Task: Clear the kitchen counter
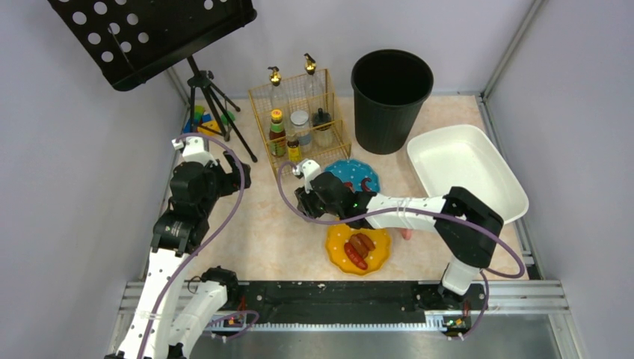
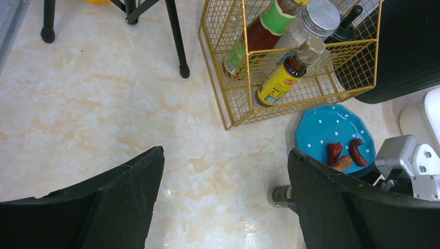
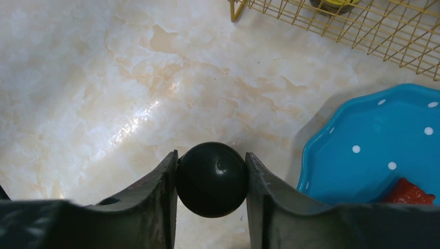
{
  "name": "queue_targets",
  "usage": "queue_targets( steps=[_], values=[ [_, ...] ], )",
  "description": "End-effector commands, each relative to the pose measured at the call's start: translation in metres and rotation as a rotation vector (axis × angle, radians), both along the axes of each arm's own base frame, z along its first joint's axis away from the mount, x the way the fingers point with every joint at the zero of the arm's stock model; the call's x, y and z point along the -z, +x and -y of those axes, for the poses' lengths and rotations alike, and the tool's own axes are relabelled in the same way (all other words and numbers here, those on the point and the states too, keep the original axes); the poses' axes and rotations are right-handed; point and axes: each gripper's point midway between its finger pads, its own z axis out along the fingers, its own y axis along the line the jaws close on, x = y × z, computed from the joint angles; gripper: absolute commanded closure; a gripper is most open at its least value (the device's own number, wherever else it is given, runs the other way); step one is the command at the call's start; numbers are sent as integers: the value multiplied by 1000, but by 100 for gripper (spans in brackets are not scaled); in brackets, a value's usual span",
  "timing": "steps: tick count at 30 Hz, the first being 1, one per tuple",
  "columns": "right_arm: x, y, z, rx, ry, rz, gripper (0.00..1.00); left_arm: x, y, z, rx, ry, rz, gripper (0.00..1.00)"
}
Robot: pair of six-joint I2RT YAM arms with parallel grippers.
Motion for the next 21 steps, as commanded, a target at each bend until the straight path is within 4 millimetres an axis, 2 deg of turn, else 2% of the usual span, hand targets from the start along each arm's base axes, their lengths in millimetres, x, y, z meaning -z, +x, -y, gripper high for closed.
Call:
queue_targets(
  steps=[1,4,6,9,14,17,21],
  values=[
    [-24,8,-11,27,34,62,73,-10,4,1,1,-10,38,7],
    [-31,8,-9,42,35,88,91,-10,3,1,2,-11,37,7],
    [-43,9,-8,46,54,107,95,-9,4,1,1,-10,35,7],
    [-62,8,-7,51,80,134,98,-9,4,1,1,-11,35,7],
    [-107,15,1,95,124,200,100,-8,5,1,4,-12,30,7],
    [-131,24,10,144,130,257,100,-9,5,2,4,-12,31,7],
    [-154,39,18,198,117,302,100,-8,5,2,5,-13,28,7]
  ],
)
